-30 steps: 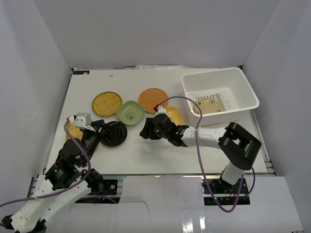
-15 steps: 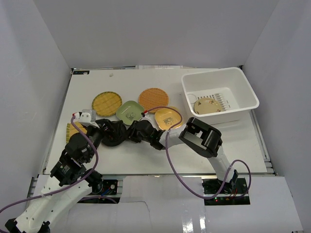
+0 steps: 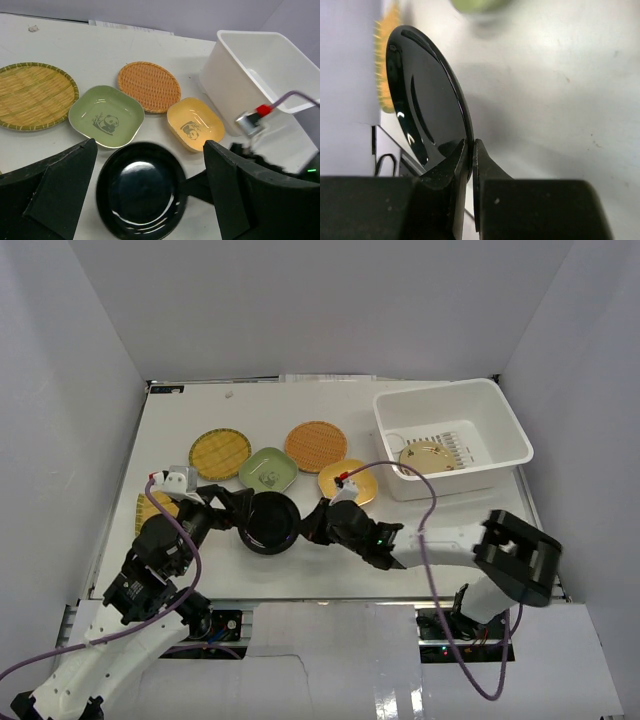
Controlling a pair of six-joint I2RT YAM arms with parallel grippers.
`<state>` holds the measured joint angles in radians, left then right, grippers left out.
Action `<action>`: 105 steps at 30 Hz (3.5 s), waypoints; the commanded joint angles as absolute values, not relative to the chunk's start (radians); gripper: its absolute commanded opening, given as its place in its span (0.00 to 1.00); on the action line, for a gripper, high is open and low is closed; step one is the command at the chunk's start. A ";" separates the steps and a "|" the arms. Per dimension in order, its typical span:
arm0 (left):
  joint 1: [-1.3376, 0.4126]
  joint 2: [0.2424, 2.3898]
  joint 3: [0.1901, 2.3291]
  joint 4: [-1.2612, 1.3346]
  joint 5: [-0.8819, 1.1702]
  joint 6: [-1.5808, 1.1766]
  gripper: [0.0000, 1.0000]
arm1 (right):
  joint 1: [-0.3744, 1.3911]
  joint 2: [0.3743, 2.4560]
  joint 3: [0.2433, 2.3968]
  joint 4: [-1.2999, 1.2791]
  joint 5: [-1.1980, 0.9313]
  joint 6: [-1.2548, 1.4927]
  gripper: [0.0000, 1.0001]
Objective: Place the plates into the plastic bin on the countertop
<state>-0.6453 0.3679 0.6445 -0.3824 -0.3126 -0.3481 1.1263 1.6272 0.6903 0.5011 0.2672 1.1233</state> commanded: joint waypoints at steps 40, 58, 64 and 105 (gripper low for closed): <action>-0.577 0.775 0.586 -0.341 -0.276 -0.727 0.98 | 0.042 1.318 1.123 -0.230 -0.080 0.384 0.73; -0.339 1.316 0.652 -0.035 -0.285 -0.851 0.82 | 0.801 1.524 1.073 -0.298 0.121 0.052 0.70; -0.314 1.411 0.678 -0.008 -0.273 -0.842 0.70 | 0.874 1.686 1.173 -0.314 0.167 0.006 0.70; -0.373 1.163 0.656 -0.049 -0.117 -0.790 0.00 | 0.405 1.564 1.419 -0.469 0.361 -0.061 0.08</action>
